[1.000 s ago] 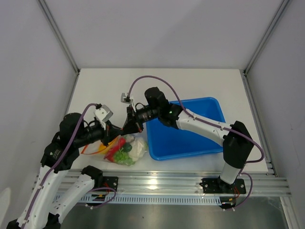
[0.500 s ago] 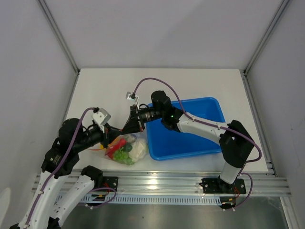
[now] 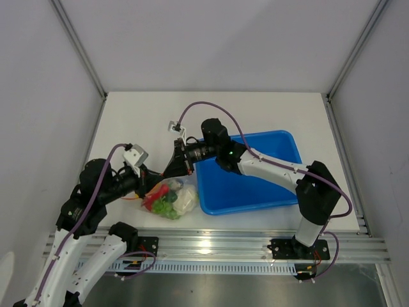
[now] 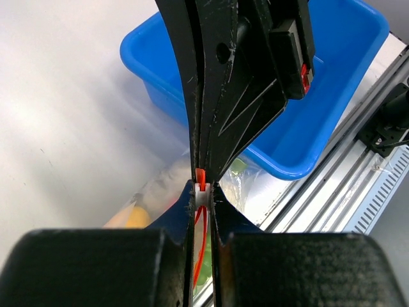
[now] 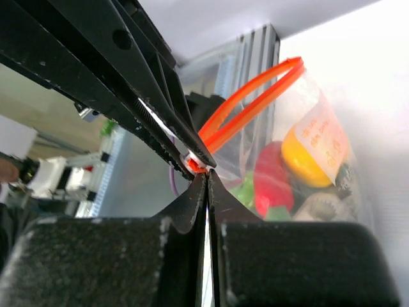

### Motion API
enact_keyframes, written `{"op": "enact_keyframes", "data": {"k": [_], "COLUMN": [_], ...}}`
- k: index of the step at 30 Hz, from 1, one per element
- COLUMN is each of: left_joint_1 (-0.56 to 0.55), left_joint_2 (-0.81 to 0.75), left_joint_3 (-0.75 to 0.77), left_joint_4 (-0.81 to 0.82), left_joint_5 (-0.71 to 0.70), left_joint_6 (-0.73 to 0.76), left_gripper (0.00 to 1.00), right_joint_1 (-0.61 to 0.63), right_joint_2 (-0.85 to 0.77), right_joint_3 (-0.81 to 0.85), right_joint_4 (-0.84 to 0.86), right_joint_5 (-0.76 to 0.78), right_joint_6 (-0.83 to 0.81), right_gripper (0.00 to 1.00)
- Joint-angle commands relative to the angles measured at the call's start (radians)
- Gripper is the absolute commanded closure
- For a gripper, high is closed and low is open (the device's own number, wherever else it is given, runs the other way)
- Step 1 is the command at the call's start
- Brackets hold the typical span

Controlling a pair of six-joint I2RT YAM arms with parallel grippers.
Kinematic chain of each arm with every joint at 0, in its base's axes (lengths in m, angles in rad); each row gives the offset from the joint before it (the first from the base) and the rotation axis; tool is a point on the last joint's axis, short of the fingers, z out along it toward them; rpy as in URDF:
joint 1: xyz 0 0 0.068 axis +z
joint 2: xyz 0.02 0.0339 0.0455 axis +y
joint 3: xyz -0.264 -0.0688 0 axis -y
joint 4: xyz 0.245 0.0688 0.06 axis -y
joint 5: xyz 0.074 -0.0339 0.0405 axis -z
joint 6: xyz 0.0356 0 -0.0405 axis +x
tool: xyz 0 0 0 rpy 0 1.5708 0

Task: Place the food in the zip-top bag and seal the zipper
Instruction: Zip the zipper food storage bag at the center of the board.

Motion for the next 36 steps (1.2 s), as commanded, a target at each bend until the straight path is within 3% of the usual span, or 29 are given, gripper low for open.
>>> {"op": "enact_keyframes", "data": {"k": [1, 4, 7, 11, 21, 24, 27, 36], "left_joint_1": [0.004, 0.004, 0.004, 0.004, 0.004, 0.004, 0.004, 0.004], "left_joint_2": [-0.002, -0.014, -0.01, -0.01, -0.007, -0.01, -0.013, -0.022], "left_joint_3": [-0.005, 0.006, 0.024, 0.034, 0.026, 0.028, 0.028, 0.018], "left_joint_4": [0.014, 0.023, 0.014, 0.006, -0.002, -0.003, -0.008, -0.018], "left_joint_5": [0.023, 0.023, 0.032, 0.037, 0.051, 0.055, 0.052, 0.036], "left_joint_6": [-0.02, -0.027, -0.027, -0.027, -0.021, -0.021, -0.014, -0.004], "left_gripper": [0.99, 0.99, 0.99, 0.99, 0.99, 0.99, 1.0, 0.99], "right_joint_1": [0.033, 0.036, 0.045, 0.064, 0.085, 0.085, 0.085, 0.091], "right_joint_2": [-0.035, -0.035, -0.032, -0.016, 0.033, 0.072, 0.096, 0.084], "right_joint_3": [0.103, 0.108, 0.119, 0.157, 0.229, 0.267, 0.275, 0.226], "right_joint_4": [-0.216, -0.287, -0.381, -0.468, -0.471, -0.479, -0.455, -0.41], "right_joint_5": [0.025, 0.032, 0.063, 0.089, -0.001, -0.032, -0.057, -0.044], "right_joint_6": [-0.206, -0.276, -0.343, -0.417, -0.423, -0.414, -0.386, -0.363], "right_gripper": [1.0, 0.97, 0.75, 0.66, 0.61, 0.65, 0.77, 0.75]}}
